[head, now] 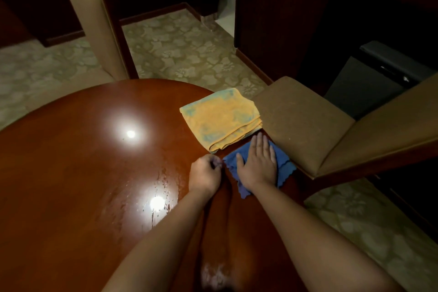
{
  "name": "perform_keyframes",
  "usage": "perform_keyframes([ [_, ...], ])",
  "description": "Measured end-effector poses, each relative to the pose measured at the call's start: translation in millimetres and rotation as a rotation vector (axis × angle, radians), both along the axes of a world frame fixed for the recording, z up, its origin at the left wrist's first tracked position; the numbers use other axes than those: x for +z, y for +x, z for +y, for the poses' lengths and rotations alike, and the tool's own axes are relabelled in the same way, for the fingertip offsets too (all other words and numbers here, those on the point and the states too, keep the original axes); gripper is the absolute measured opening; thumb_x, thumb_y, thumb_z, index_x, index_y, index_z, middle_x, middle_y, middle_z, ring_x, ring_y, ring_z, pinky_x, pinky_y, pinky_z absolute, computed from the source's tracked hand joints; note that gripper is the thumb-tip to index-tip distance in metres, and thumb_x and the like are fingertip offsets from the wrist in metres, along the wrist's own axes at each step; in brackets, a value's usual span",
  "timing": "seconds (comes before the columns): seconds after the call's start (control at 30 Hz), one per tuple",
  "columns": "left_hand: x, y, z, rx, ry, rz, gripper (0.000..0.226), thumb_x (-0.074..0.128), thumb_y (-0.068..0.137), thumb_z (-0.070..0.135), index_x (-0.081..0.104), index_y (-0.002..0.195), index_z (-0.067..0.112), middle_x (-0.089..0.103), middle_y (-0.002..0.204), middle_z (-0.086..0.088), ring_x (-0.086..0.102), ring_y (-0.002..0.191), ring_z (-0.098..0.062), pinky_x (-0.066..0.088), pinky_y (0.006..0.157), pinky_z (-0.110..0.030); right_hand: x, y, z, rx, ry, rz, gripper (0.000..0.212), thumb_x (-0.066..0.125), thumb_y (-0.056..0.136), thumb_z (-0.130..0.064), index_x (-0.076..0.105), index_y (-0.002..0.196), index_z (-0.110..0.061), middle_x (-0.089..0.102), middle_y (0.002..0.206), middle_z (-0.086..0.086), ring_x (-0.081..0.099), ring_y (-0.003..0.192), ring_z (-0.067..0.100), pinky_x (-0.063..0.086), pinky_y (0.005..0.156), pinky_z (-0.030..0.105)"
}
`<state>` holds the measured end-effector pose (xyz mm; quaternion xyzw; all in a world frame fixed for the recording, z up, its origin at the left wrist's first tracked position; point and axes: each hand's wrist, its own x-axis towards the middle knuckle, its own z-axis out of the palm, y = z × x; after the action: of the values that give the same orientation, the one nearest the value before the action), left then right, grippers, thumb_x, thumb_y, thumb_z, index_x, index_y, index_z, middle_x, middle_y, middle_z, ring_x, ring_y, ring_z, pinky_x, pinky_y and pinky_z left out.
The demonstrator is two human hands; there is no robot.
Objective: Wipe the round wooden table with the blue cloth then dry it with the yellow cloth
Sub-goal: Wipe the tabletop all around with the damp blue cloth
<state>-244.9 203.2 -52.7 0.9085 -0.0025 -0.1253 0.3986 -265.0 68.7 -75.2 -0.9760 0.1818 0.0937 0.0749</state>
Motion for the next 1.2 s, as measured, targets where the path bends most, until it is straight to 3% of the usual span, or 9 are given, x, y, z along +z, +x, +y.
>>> perform_keyframes([
  [0.13,-3.4,-6.9,6.3,0.004,-0.025,-0.002,0.013,0.058,0.089,0.008,0.061,0.080,0.016,0.063,0.084,0.002,0.058,0.082,-0.015,0.040,0.070,-0.022,-4.2,-5.0,-3.1,0.157,-0.030,-0.006,0.073,0.011,0.100,-0.054,-0.011,0.151,-0.006,-0.014,0.160,0.007,-0.014,0.147,0.019,-0.008,0.119,0.035],
  [0.3,-1.3,-19.4,2.4,-0.097,0.102,-0.047,0.014,0.057,0.093,0.023,0.064,0.094,0.011,0.061,0.099,-0.004,0.057,0.092,-0.020,0.045,0.076,-0.029,-5.4,-30.6,-3.3,0.326,-0.052,0.012,0.088,-0.022,0.078,-0.059,-0.015,0.150,-0.009,-0.018,0.159,0.005,-0.018,0.146,0.017,-0.014,0.114,0.032],
  [0.43,0.3,-19.0,-4.4,-0.216,0.211,0.063,0.019,0.059,0.093,0.027,0.063,0.104,0.013,0.063,0.104,-0.003,0.060,0.094,-0.020,0.048,0.073,-0.030,-1.0,-29.3,-7.8,0.336,-0.015,0.001,0.069,0.003,0.100,-0.052,-0.014,0.151,-0.009,-0.019,0.159,0.004,-0.018,0.146,0.015,-0.011,0.117,0.031],
  [0.57,6.5,-12.8,-8.2,-0.249,0.278,0.160,0.021,0.054,0.095,0.024,0.053,0.078,0.012,0.058,0.086,-0.006,0.053,0.076,-0.020,0.041,0.062,-0.031,-0.3,-27.2,-10.6,0.323,0.006,-0.018,0.068,0.013,0.103,-0.048,-0.014,0.151,-0.009,-0.020,0.159,0.004,-0.017,0.146,0.015,-0.011,0.117,0.030],
  [0.67,13.8,-24.9,-6.3,-0.252,0.286,0.236,0.033,0.051,0.095,0.018,0.044,0.063,0.012,0.050,0.068,-0.004,0.051,0.067,-0.022,0.041,0.058,-0.031,-3.7,-41.4,-4.1,0.326,-0.001,-0.032,0.072,-0.008,0.093,-0.055,-0.016,0.149,-0.011,-0.019,0.158,0.002,-0.017,0.146,0.015,-0.013,0.116,0.031],
  [0.77,20.6,-46.9,0.3,-0.296,0.279,0.351,0.019,0.052,0.091,0.012,0.053,0.073,0.006,0.063,0.084,-0.014,0.064,0.079,-0.030,0.052,0.066,-0.037,-7.9,-79.1,1.0,0.386,0.044,-0.076,0.085,-0.032,0.079,-0.062,-0.015,0.145,-0.013,-0.013,0.158,0.002,-0.014,0.145,0.015,-0.017,0.113,0.027],
  [0.83,24.1,-61.1,2.7,-0.334,0.295,0.382,0.015,0.053,0.090,0.013,0.059,0.084,0.001,0.065,0.096,-0.019,0.065,0.091,-0.033,0.053,0.071,-0.038,-8.9,-96.2,-0.8,0.414,0.066,-0.066,0.090,-0.036,0.074,-0.064,-0.014,0.145,-0.014,-0.012,0.158,0.001,-0.015,0.145,0.015,-0.019,0.111,0.025],
  [0.9,25.5,-63.9,0.2,-0.350,0.318,0.372,0.018,0.052,0.091,0.015,0.056,0.077,0.005,0.064,0.093,-0.017,0.065,0.090,-0.031,0.050,0.067,-0.035,-8.9,-95.5,-3.5,0.418,0.068,-0.053,0.091,-0.038,0.071,-0.065,-0.018,0.145,-0.015,-0.015,0.158,0.000,-0.020,0.142,0.012,-0.021,0.110,0.024],
  [1.2,15.2,-18.4,-39.5,-0.227,0.266,0.085,0.015,0.044,0.098,0.017,0.044,0.085,0.011,0.048,0.086,-0.006,0.051,0.081,-0.024,0.039,0.065,-0.033,-4.7,5.7,-58.1,0.653,-0.004,-0.057,0.065,0.023,0.103,-0.048,0.001,0.155,-0.015,-0.003,0.162,0.000,-0.006,0.148,0.012,-0.011,0.115,0.026],
])
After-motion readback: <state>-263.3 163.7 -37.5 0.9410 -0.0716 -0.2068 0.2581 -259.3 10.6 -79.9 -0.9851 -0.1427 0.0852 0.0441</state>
